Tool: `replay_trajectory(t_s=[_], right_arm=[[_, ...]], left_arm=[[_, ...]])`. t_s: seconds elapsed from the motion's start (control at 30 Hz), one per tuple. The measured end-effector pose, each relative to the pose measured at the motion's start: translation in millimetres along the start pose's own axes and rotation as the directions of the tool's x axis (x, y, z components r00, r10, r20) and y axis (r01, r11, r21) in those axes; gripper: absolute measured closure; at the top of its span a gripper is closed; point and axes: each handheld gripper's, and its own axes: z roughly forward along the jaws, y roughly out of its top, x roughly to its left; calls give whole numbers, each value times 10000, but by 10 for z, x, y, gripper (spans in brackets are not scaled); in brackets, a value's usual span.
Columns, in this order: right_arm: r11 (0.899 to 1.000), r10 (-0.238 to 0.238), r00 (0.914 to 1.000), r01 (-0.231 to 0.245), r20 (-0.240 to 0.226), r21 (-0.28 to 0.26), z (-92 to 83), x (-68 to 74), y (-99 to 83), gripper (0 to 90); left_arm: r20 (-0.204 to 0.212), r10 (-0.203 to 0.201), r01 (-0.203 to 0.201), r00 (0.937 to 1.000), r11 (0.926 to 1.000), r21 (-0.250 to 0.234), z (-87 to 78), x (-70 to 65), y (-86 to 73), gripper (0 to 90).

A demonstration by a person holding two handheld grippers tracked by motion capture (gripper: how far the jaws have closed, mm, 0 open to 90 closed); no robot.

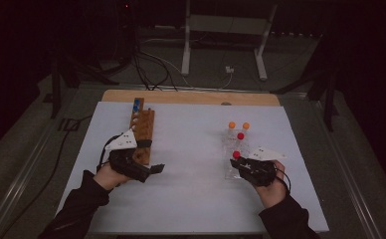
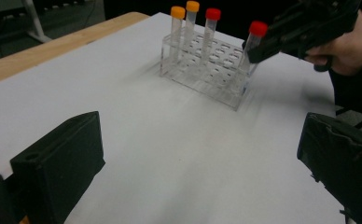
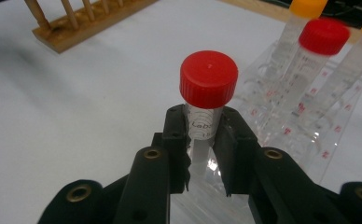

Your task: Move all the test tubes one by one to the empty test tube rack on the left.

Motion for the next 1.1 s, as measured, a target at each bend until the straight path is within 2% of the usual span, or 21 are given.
replay_trajectory(t_s=[0.1, 0.3, 0.43, 0.5, 0.6, 0.73, 0.83, 0.97, 1.0, 1.1], right_arm=[[9997, -156, 9999, 157, 65, -179, -65, 18, 70, 745], [9966, -409, 9990, 423, 204, -713, -249, 44, 257, 745], [9927, -488, 9988, 487, 10, -1107, -358, 95, 373, 746], [9916, -583, 9978, 543, -311, -1172, -367, 155, 405, 746], [9921, -810, 9932, 722, -839, -1030, -311, 284, 411, 746], [9923, -1130, 9826, 1039, -1475, -676, -164, 447, 380, 746], [9929, -1176, 9741, 1121, -1932, -392, -54, 541, 350, 746], [9919, -1260, 9637, 1266, -2353, -126, 56, 650, 322, 747], [9913, -1294, 9614, 1310, -2427, -93, 75, 672, 319, 747], [9904, -1347, 9558, 1382, -2615, -50, 110, 731, 320, 746]], left_arm=[[-29, 16, -16, 10000, 10000, 29, 1, 6, 4, 12], [139, 100, -96, 9999, 9996, -266, -49, -35, 78, 12], [314, 262, -250, 9992, 9990, -380, -50, -88, 146, 12], [489, 309, -287, 9983, 9986, -446, -34, -114, 172, 13], [717, 388, -355, 9967, 9983, -472, 17, -162, 197, 13], [1007, 566, -522, 9933, 9976, -458, 91, -241, 216, 14], [1333, 723, -652, 9884, 9963, -565, 130, -301, 231, 41], [1703, 919, -808, 9811, 9942, -707, 185, -383, 262, 126], [1748, 1026, -906, 9793, 9931, -750, 203, -405, 271, 167], [1874, 1176, -1042, 9752, 9914, -796, 260, -449, 301, 211]])
